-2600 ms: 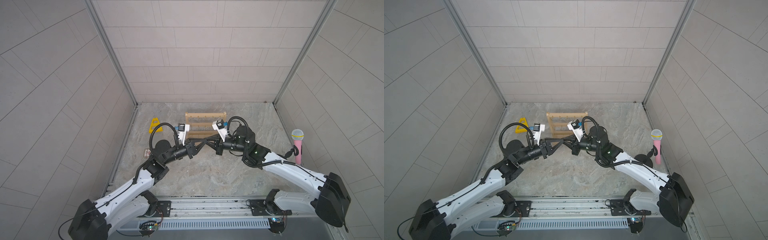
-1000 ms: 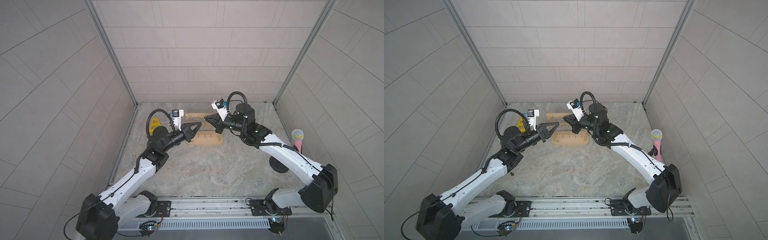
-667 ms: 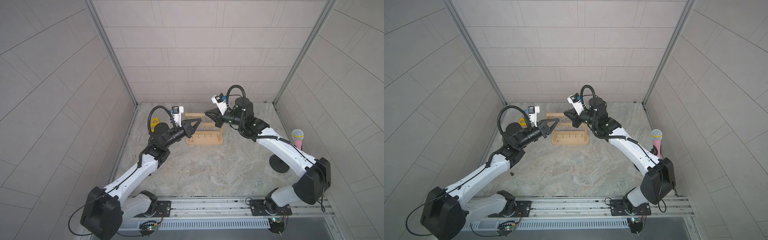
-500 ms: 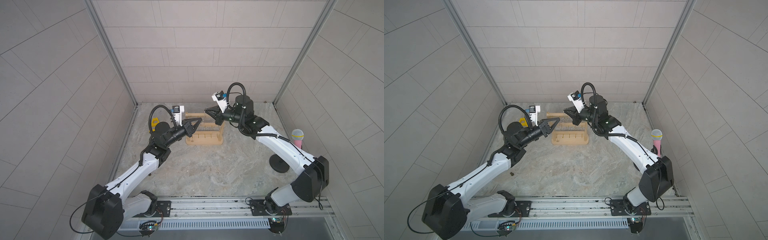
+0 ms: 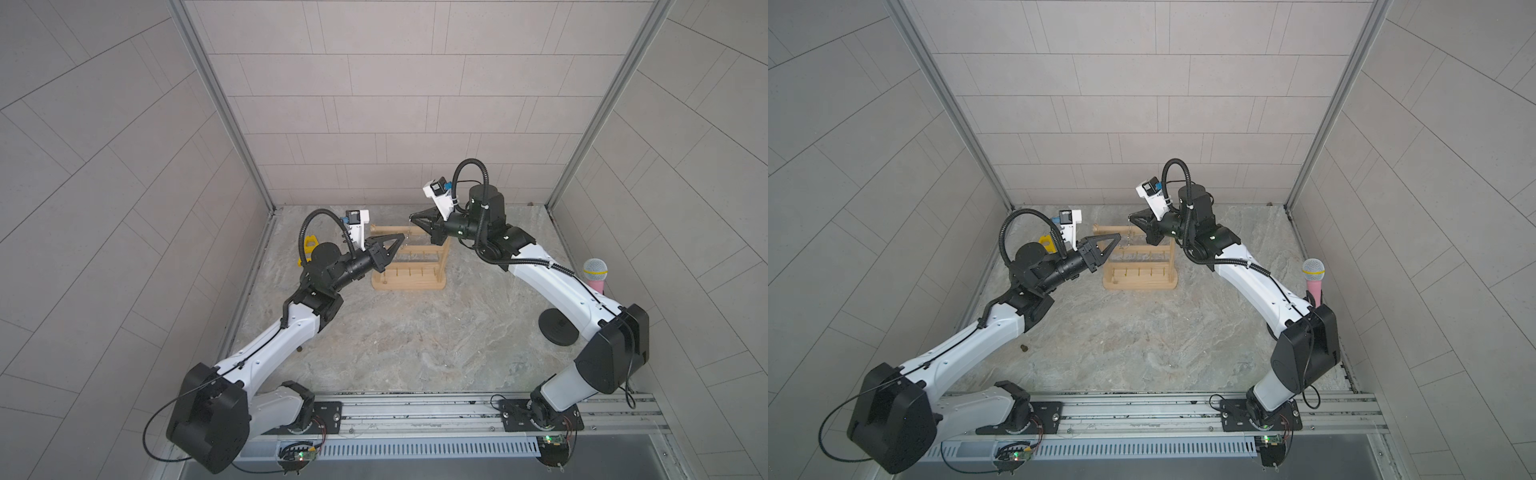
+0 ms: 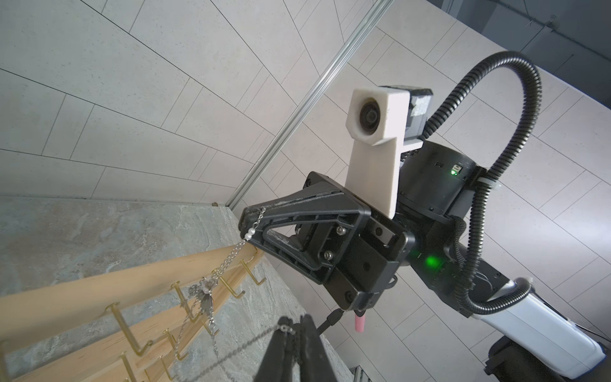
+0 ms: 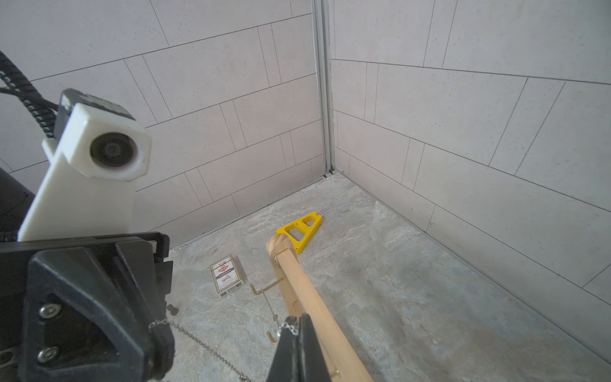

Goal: Hang the necklace on the jewelry display stand
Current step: Hang the necklace on the stand.

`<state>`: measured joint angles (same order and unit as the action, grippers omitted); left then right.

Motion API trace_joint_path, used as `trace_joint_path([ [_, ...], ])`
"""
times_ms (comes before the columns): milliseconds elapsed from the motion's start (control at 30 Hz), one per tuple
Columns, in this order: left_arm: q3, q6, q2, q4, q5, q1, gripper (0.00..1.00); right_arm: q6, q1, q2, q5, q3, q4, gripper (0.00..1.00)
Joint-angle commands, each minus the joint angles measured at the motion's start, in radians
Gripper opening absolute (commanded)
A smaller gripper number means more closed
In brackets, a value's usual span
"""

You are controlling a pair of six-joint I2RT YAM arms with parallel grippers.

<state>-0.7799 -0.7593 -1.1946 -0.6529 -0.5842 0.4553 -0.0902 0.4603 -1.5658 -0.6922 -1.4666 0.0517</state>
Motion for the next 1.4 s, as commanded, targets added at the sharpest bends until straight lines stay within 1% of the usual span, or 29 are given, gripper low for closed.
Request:
trace_joint_path([
  [0, -0.030, -0.015, -0.011, -0.063, -0.024, -0.007, 0.11, 0.018, -0.015, 0.002, -0.017, -0.011, -0.006, 0.00],
  [267, -0.016, -0.057, -0.042, -0.125, -0.040, -0.007, 0.11, 0.016, -0.035, 0.037, -0.018, 0.027, -0.006, 0.00],
  [467, -0.012, -0.049, -0.038, -0.107, -0.052, -0.003, 0.11, 0.017, -0.040, 0.069, -0.011, 0.061, -0.007, 0.00],
  [667, -0.012, 0.028, 0.002, 0.048, -0.036, 0.005, 0.11, 0.016, -0.040, 0.107, 0.000, 0.109, -0.008, 0.00],
  [900, -0.028, 0.109, 0.032, 0.214, 0.012, 0.011, 0.11, 0.042, -0.035, 0.133, 0.028, 0.147, 0.031, 0.00],
  [1100, -0.030, 0.127, 0.025, 0.263, 0.045, 0.025, 0.10, 0.086, -0.015, 0.147, 0.085, 0.172, 0.085, 0.00],
  [1200, -0.037, 0.156, 0.025, 0.308, 0.070, 0.041, 0.10, 0.099, -0.005, 0.157, 0.108, 0.194, 0.100, 0.00],
  [1367, -0.041, 0.181, 0.027, 0.369, 0.110, 0.059, 0.10, 0.107, 0.009, 0.177, 0.123, 0.231, 0.108, 0.00],
])
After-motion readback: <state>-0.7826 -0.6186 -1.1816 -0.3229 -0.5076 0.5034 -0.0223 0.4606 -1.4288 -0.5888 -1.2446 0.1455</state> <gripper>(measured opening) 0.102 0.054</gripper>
